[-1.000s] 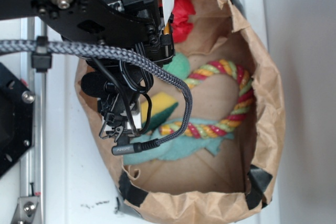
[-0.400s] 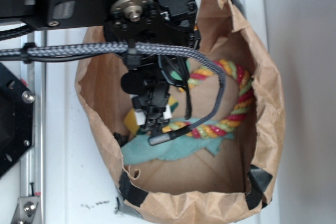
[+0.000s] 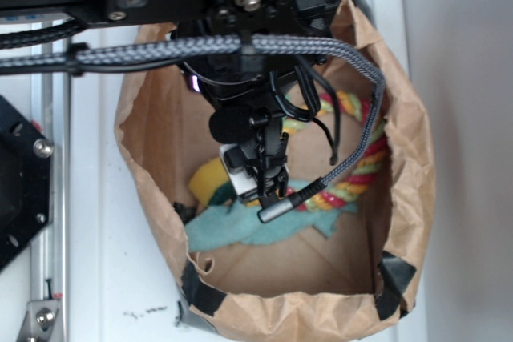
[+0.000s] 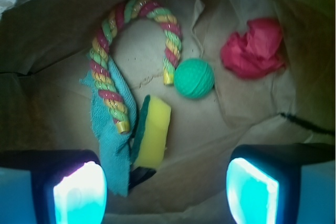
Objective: Grab the green sponge.
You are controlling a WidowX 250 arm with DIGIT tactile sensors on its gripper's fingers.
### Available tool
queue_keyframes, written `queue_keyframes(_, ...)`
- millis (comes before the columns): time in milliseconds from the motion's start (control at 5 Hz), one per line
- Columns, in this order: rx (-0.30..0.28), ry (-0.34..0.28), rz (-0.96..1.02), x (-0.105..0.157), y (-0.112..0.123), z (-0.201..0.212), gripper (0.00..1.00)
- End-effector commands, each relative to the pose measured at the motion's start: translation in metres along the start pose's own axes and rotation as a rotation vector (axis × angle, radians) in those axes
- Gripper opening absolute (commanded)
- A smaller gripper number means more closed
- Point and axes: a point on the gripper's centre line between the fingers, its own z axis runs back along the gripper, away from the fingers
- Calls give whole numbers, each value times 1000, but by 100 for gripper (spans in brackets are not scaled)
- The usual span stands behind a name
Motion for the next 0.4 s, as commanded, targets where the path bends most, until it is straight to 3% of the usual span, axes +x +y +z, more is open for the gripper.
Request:
queue_keyframes(0, -6, 0, 69, 4, -3, -5, 100)
queue_keyframes(200, -7, -78, 38, 5, -9, -22, 100)
